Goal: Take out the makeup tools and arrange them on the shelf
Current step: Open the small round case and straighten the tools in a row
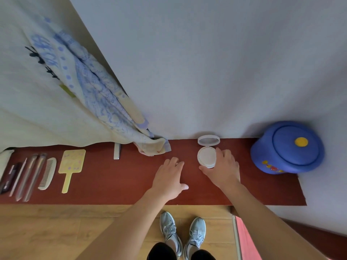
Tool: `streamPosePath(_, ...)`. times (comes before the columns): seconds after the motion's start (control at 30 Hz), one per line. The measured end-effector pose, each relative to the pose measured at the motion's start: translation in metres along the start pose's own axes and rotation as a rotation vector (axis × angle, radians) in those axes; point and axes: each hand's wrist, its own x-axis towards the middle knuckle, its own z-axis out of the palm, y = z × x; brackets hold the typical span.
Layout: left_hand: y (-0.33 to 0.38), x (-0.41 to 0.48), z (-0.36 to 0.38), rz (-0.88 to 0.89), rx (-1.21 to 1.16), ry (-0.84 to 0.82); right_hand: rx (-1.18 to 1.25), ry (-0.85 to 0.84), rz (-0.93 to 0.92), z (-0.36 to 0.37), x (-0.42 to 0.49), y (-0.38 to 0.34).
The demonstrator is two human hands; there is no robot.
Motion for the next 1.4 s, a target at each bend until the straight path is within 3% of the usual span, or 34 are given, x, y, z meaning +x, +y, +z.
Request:
streamPosePath(0.57, -0.037, -0.014, -0.002, -0.018, -0.014, 0.021, 0.11, 0.083, -0.08, -0.004, -0.023, -0.035)
streamPosePath(1.4, -0.247, -0.108, -0.025, -0.11, -0.053, 0.03, 0.115, 0.026, -0.2, 0.061, -0.082, -0.254)
